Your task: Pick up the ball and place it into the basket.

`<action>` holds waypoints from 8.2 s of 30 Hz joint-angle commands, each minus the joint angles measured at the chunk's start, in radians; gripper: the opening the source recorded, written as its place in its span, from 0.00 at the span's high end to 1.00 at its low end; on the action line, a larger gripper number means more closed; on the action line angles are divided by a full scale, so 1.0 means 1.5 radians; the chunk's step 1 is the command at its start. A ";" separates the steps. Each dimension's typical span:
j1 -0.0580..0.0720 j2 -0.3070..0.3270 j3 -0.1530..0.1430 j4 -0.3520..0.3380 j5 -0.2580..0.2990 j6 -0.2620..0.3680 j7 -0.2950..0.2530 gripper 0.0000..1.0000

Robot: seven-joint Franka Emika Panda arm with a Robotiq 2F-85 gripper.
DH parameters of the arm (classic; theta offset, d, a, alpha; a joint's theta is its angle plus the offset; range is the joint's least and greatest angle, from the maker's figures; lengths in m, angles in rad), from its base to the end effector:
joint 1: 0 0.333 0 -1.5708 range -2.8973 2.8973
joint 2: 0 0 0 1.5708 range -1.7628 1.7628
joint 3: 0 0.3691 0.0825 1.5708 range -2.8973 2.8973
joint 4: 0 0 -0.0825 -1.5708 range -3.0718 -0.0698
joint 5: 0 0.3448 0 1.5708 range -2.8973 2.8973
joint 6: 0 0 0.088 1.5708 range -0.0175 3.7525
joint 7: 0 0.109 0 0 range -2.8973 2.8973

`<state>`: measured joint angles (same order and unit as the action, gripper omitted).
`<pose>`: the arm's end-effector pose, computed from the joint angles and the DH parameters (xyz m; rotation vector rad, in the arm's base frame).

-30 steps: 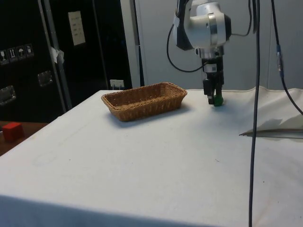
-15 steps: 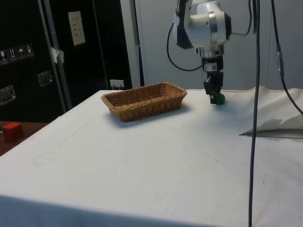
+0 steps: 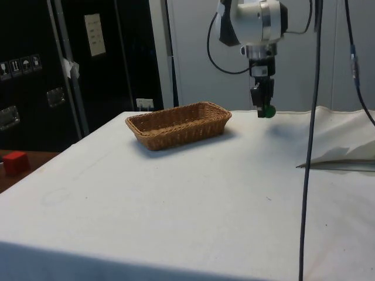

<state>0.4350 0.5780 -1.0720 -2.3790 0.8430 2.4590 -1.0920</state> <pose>0.3872 -0.2817 0.2712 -3.1202 0.3140 0.0509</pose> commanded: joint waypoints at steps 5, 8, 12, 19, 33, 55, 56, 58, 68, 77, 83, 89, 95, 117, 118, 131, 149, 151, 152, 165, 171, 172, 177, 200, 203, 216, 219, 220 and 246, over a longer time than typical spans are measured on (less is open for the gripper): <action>0.005 -0.023 -0.014 0.000 -0.015 -0.009 0.000 1.00; 0.019 -0.041 -0.037 0.001 -0.037 -0.024 0.009 1.00; 0.025 -0.063 -0.051 0.001 -0.054 -0.029 0.012 1.00; 0.035 -0.088 -0.064 0.001 -0.067 -0.034 0.014 1.00; 0.064 -0.128 -0.063 -0.003 -0.090 -0.031 0.035 1.00; 0.095 -0.171 -0.037 0.020 -0.101 -0.041 0.052 1.00; 0.095 -0.172 -0.034 0.022 -0.101 -0.041 0.053 1.00; 0.095 -0.175 -0.029 0.025 -0.101 -0.043 0.055 1.00; 0.080 -0.184 0.008 0.043 -0.085 -0.046 0.053 1.00; 0.073 -0.175 0.024 0.103 -0.080 -0.109 0.075 1.00; 0.061 -0.148 0.049 0.140 -0.059 -0.131 0.083 1.00; 0.051 -0.113 0.065 0.172 -0.028 -0.149 0.082 1.00; 0.051 -0.081 0.071 0.195 -0.003 -0.155 0.080 1.00; 0.003 0.124 0.093 0.355 0.163 -0.237 0.061 1.00; 0.001 0.141 0.093 0.365 0.178 -0.241 0.060 1.00; 0.000 0.186 0.089 0.387 0.225 -0.239 0.067 1.00; -0.002 0.193 0.094 0.390 0.230 -0.241 0.071 0.00; -0.002 0.193 0.094 0.390 0.230 -0.241 0.071 0.00; -0.002 0.193 0.094 0.390 0.230 -0.241 0.071 0.00; 0.047 0.118 0.081 0.354 0.166 -0.235 0.115 0.00; 0.065 0.083 0.083 0.349 0.115 -0.236 0.151 0.00; 0.068 0.078 0.083 0.349 0.107 -0.237 0.157 0.00; 0.081 0.050 0.088 0.352 0.060 -0.242 0.190 0.00; 0.105 -0.016 0.100 0.325 0.002 -0.261 0.203 0.00; 0.109 -0.037 0.100 0.313 -0.014 -0.261 0.207 0.00; 0.101 -0.112 0.131 0.281 -0.071 -0.267 0.227 0.00; 0.113 -0.145 0.133 0.255 -0.099 -0.255 0.241 0.00; 0.113 -0.152 0.136 0.251 -0.104 -0.255 0.243 0.00; 0.106 -0.280 0.208 0.145 -0.276 -0.171 0.343 0.00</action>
<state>0.5860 0.1620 -0.7550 -2.1520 0.4460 2.1810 -0.5920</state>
